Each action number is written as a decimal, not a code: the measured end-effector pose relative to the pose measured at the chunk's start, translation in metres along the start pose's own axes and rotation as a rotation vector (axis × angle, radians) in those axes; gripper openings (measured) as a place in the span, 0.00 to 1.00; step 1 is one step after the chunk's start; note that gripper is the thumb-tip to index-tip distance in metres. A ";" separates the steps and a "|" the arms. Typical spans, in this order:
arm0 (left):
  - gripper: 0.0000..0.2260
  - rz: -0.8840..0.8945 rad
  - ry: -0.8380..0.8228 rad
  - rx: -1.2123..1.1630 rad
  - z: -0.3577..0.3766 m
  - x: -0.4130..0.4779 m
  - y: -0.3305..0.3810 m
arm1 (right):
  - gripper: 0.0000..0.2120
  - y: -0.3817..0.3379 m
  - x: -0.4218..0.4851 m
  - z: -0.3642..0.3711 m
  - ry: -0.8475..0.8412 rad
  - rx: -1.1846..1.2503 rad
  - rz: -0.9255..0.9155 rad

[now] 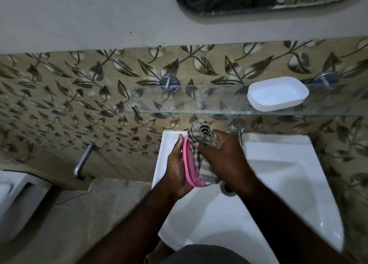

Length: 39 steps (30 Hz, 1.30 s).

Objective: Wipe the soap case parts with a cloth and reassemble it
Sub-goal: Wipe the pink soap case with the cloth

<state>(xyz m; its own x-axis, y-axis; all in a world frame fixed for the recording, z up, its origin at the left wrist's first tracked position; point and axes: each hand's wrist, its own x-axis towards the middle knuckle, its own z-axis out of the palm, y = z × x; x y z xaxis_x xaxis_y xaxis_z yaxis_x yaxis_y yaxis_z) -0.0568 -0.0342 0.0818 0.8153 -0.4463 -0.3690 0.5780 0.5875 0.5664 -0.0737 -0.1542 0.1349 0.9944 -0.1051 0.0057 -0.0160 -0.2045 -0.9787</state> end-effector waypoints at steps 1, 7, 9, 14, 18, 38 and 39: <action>0.29 0.013 0.013 0.005 0.000 0.001 0.001 | 0.05 0.001 -0.003 0.007 -0.005 -0.043 -0.020; 0.34 0.028 0.044 0.090 -0.002 -0.004 0.015 | 0.01 0.010 -0.029 0.014 -0.167 -0.089 0.029; 0.36 0.034 0.049 0.116 0.006 -0.004 0.011 | 0.02 0.005 -0.023 0.007 -0.165 0.093 0.122; 0.31 0.111 0.066 0.143 0.028 -0.002 0.006 | 0.08 -0.016 -0.004 0.004 0.025 0.372 0.095; 0.33 0.109 0.078 0.194 0.015 -0.002 0.015 | 0.10 -0.001 -0.020 0.007 -0.076 0.110 0.042; 0.29 0.168 0.131 0.274 0.029 -0.011 0.010 | 0.07 -0.014 -0.012 -0.007 -0.203 0.380 0.190; 0.29 0.177 0.137 0.281 0.031 -0.011 0.009 | 0.07 -0.018 -0.010 -0.005 -0.151 0.455 0.191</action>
<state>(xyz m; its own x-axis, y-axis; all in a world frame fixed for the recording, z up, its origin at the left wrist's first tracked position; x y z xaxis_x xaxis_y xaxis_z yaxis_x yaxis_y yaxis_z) -0.0616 -0.0453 0.1135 0.9100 -0.2489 -0.3317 0.4107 0.4302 0.8039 -0.0836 -0.1543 0.1539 0.9827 0.0496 -0.1782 -0.1850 0.2522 -0.9498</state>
